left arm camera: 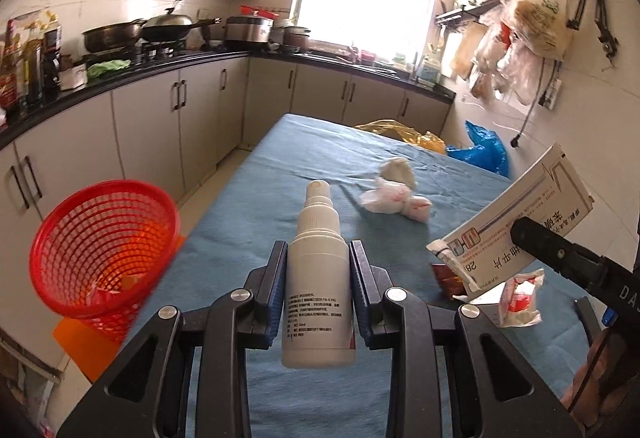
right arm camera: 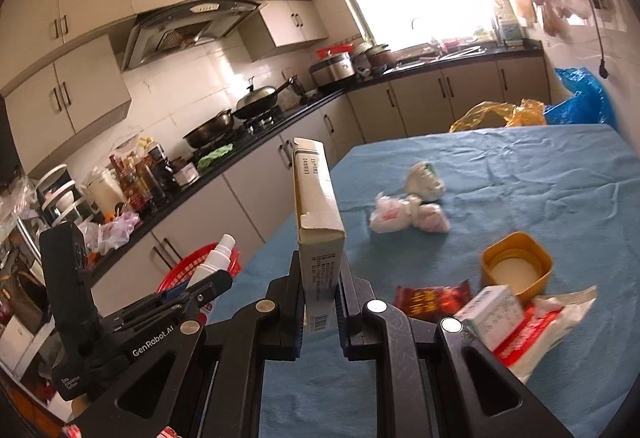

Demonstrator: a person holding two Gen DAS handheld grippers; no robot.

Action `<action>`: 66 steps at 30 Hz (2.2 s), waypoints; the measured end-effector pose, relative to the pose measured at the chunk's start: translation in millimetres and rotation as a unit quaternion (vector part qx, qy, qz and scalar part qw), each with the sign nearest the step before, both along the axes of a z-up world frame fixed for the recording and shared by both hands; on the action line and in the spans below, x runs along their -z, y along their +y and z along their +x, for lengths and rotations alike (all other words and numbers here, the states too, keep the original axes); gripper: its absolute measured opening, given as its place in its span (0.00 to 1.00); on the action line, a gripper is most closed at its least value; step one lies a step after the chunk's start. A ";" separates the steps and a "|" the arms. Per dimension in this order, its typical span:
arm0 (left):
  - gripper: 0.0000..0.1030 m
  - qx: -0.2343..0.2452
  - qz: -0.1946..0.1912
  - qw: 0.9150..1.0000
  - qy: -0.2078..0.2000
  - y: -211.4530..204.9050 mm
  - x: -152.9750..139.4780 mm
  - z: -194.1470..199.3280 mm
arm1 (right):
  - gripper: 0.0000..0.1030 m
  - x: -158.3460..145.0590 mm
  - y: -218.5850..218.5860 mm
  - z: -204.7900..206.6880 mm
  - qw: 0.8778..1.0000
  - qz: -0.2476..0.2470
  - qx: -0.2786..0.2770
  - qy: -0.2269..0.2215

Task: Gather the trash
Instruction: 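Carry both items over the red basket and open both tools to drop them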

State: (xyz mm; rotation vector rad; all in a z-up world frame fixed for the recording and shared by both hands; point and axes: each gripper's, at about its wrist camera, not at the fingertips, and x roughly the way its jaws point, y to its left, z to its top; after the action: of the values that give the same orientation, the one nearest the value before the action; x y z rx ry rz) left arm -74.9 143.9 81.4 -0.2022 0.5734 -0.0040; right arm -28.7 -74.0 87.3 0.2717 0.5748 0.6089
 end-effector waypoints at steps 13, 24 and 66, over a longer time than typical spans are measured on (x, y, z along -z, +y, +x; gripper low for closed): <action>0.28 -0.102 -0.036 0.994 -0.020 104.1 -5.4 -34.1 | 0.14 -6.1 86.0 8.1 0.996 -0.021 -0.080 0.022; 0.28 -0.160 -0.055 0.986 -0.010 170.6 6.3 -44.4 | 0.14 -19.0 163.9 23.3 0.990 -0.048 -0.132 0.022; 0.58 -0.036 -0.030 0.999 0.020 74.0 6.2 -10.8 | 0.34 -0.9 79.4 29.2 0.997 -0.011 -0.057 0.057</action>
State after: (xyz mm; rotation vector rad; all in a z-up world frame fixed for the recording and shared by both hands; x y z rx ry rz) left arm -85.6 218.0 75.1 -0.2826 0.6064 0.0528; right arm 0.5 5.4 88.2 0.2561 0.7109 0.7007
